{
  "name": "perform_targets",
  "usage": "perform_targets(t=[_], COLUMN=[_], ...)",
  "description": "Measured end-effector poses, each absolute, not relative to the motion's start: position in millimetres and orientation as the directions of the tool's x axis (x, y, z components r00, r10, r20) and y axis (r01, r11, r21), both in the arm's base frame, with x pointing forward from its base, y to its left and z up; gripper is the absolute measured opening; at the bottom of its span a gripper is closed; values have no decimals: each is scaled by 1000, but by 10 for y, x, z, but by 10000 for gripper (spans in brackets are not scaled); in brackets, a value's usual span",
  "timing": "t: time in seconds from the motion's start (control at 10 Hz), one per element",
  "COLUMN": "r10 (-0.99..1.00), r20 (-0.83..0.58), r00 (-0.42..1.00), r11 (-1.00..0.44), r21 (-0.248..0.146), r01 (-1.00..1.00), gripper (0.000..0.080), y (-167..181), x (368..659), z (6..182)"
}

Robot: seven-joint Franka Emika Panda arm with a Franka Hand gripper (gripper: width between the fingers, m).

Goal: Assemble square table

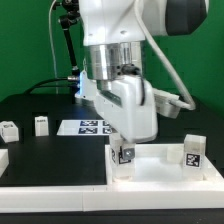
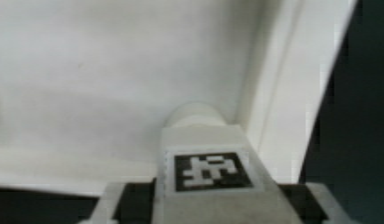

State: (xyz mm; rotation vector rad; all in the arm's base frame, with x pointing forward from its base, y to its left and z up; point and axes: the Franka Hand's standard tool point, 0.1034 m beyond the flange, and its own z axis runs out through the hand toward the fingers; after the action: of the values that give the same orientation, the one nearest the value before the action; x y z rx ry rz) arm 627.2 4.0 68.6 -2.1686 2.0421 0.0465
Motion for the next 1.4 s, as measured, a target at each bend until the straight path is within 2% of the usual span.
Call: perform_targets(t=[0.2, 0.4, 0.5, 0.6, 0.7, 0.8, 0.9, 1.0, 1.2, 1.3, 1.4], r10=[-989, -987, -950, -866, -813, -790, -737, -645, -271, -174, -217], r20=[-147, -135, -92, -66, -55, -46, -33, -10, 42, 43, 43], r00=[12, 81, 300, 496, 580, 612, 675, 764, 962, 984, 975], r11=[2, -68, -290, -487, -572, -603, -668, -759, -962, -985, -976], r21=[-91, -99, -110, -114, -119, -120, -118, -107, -32, -25, -27], r01=[-996, -993, -951, -866, -812, -788, -735, -642, -270, -173, -216], gripper=[293, 293, 476, 589, 589, 638, 647, 647, 649, 649, 649], y=[61, 69, 120, 139, 125, 114, 102, 103, 135, 116, 112], x=[6267, 6266, 6255, 6240, 6236, 6241, 6240, 6240, 6254, 6249, 6248], z=[680, 677, 672, 669, 666, 664, 663, 671, 721, 709, 704])
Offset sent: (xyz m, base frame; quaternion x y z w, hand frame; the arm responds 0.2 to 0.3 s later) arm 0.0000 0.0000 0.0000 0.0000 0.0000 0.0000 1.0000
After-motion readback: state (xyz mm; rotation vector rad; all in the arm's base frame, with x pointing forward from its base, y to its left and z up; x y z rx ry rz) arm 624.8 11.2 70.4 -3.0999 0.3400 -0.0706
